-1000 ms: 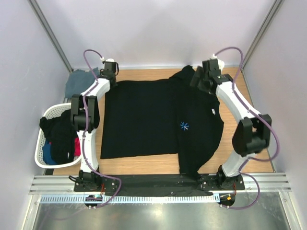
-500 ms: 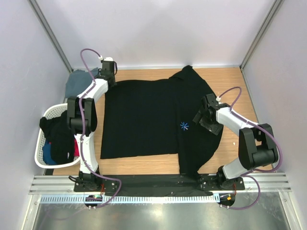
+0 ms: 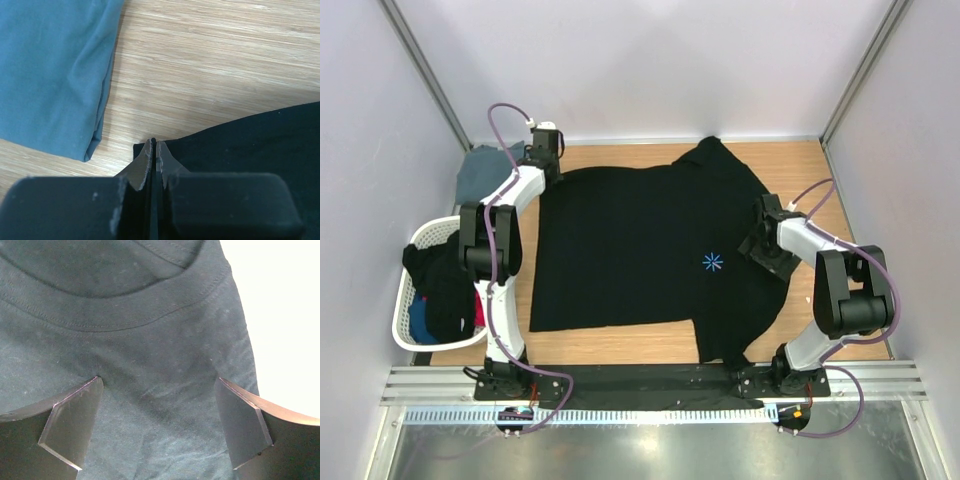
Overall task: Fold and stack the t-shirts
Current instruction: Flatten the tshirt out
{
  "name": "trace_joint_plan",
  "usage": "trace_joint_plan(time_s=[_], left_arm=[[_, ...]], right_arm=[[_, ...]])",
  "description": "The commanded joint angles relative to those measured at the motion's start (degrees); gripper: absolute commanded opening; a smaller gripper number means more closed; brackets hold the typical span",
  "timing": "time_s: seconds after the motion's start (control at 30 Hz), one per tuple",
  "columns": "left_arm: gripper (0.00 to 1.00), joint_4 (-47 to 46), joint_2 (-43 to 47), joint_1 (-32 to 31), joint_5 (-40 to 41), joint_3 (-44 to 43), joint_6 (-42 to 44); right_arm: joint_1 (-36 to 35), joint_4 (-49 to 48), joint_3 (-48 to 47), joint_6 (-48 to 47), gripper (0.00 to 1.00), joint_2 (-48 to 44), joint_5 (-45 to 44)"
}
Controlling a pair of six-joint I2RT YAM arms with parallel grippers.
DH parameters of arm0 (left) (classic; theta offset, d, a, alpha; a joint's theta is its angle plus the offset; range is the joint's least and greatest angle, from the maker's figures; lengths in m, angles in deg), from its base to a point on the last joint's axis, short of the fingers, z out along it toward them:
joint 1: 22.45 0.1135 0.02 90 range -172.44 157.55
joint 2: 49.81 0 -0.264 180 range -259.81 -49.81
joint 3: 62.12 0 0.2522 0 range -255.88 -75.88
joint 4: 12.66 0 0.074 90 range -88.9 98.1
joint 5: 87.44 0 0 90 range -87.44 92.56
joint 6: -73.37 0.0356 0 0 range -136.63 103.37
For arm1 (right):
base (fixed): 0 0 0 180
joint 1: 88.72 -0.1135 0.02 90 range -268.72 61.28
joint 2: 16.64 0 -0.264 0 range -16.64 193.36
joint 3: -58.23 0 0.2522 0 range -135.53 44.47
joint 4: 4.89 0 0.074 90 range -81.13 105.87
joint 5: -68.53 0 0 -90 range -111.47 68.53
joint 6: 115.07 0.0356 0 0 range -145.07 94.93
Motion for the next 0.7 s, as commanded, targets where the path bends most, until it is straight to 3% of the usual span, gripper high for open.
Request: trace_joint_plan(time_s=[0.0, 0.33, 0.5, 0.67], left_arm=[[0.0, -2.85, 3.56, 0.01, 0.82, 0.36, 0.64], [0.0, -3.02, 3.92, -0.25, -0.32, 0.62, 0.55], [0.0, -3.02, 4.18, -1.3, -0.5, 0.89, 0.46], [0.0, -1.44, 4.09, -2.01, 2.05, 0.36, -1.63]], right_arm=[[2.39, 1.85, 0.3, -2.65, 1.0, 0.79, -6.65], [4.24, 6.67, -3.91, -8.1, 1.0, -3.78, -2.71], [-1.89, 9.23, -14.69, -11.35, 1.0, -7.12, -0.77], [-3.93, 2.84, -22.72, -13.55, 1.0, -3.71, 1.77]])
